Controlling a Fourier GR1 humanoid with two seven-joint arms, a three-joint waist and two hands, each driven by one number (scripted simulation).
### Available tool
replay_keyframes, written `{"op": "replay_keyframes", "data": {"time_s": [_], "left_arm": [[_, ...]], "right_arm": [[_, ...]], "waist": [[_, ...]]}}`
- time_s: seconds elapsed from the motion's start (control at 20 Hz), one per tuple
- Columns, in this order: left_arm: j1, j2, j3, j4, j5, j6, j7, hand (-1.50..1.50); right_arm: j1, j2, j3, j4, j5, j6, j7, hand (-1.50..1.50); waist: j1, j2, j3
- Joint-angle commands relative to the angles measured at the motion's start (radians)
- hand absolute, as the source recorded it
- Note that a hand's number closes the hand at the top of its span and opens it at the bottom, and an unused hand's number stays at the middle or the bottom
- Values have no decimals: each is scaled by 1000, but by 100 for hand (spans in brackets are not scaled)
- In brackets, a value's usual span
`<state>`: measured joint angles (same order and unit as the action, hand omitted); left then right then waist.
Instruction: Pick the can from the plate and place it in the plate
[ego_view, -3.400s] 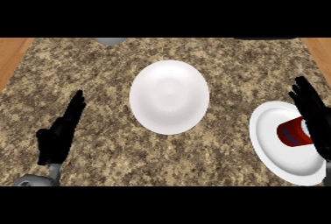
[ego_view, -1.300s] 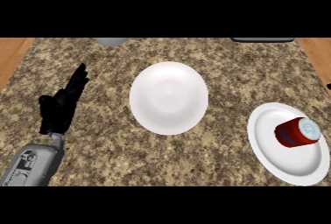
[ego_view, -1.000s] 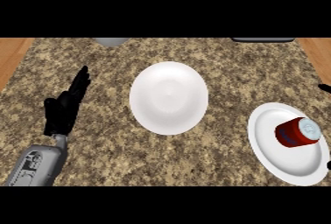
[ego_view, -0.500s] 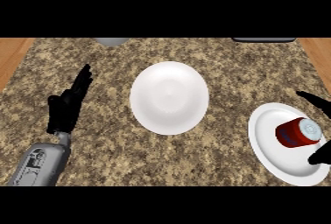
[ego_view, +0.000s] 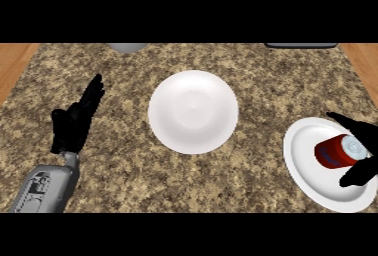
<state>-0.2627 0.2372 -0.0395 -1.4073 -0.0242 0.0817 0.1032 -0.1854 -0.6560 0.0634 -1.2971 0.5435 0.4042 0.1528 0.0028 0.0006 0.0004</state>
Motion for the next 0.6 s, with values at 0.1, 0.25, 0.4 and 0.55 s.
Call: {"op": "replay_keyframes", "data": {"time_s": [0.1, 0.25, 0.4, 0.55], "left_arm": [[-7, -32, 10, -12, -38, 1, 8, 0], [-74, -30, 36, 81, -51, -4, -11, 0], [23, -10, 36, -51, -45, -30, 11, 0], [26, -13, 60, -29, -29, -60, 7, 0]], "right_arm": [[49, 42, -30, 70, 85, -34, -78, -150], [-108, 59, -27, 219, 132, -43, -140, 150], [-43, 50, -65, 154, 153, -109, -172, 150], [-81, 43, -90, 158, 172, -71, -160, 150]], "waist": [[-4, -1, 0], [1, 2, 0], [0, -1, 0], [0, -1, 0]]}}
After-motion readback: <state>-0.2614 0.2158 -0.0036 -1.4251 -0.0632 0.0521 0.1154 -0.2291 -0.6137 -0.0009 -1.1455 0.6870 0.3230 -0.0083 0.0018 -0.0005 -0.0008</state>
